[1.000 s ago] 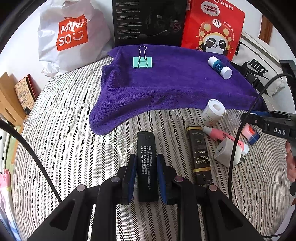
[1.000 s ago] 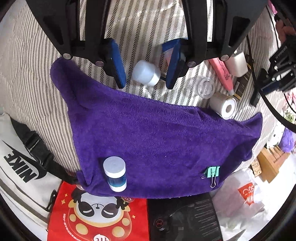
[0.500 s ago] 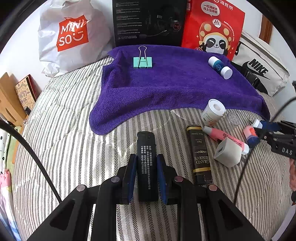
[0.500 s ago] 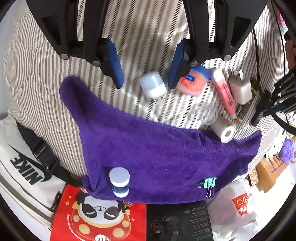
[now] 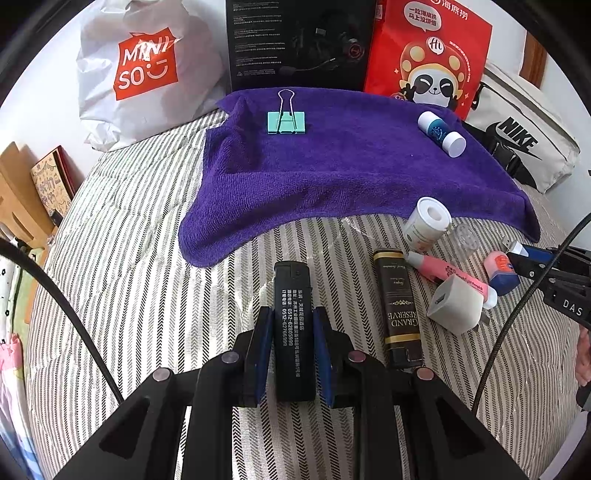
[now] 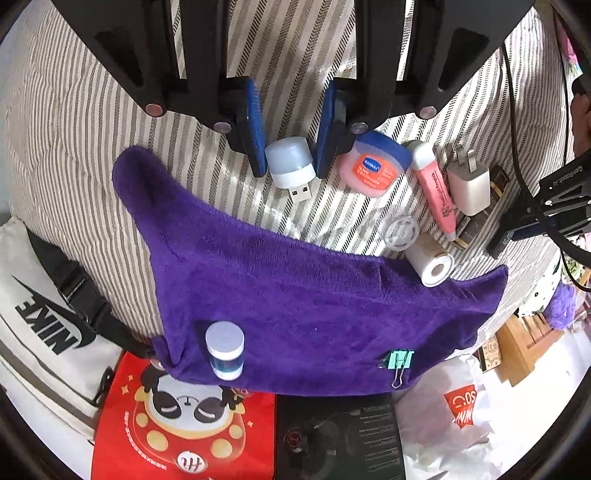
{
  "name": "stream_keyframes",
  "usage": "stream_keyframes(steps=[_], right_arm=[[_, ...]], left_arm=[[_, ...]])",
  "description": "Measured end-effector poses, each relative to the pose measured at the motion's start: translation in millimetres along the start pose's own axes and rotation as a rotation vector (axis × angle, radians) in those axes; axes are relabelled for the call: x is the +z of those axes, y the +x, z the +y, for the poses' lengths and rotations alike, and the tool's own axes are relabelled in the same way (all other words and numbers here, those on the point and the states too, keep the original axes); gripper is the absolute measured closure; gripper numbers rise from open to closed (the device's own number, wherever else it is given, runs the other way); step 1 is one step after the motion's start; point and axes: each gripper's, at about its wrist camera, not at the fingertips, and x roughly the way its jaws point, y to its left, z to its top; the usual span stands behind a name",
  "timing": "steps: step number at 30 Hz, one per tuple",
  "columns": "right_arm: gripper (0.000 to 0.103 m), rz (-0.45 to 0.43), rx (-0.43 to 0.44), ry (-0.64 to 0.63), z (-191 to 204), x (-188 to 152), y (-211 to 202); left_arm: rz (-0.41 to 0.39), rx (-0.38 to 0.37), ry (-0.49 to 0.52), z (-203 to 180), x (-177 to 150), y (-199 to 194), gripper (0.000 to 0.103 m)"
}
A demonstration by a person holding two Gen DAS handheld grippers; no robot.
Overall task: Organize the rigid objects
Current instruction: 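Set the USB cap on the towel, open the right tool while the left tool holds the box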
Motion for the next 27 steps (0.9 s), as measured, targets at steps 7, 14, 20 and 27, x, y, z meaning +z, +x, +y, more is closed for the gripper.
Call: stream_keyframes(steps=[7, 14, 20, 27], right_arm=[[0.076, -0.002, -0.017, 0.002, 2, -1, 0], [0.076, -0.010, -0.013, 0.016, 1, -1, 0], [0.076, -0.008, -0.008, 0.001, 1, 0, 0], [0.077, -0.023, 0.023, 0.022, -6, 3, -20]], left_arm=[[0.011, -0.058, -0.042, 10, -5, -4, 0.082], [0.029, -0.002, 0.007, -1, -1, -3, 0.082], [0.048, -0.015, -0.015, 4, 5, 0, 0.082], [0.033, -0.078, -0.061, 12, 4, -14, 0.082]])
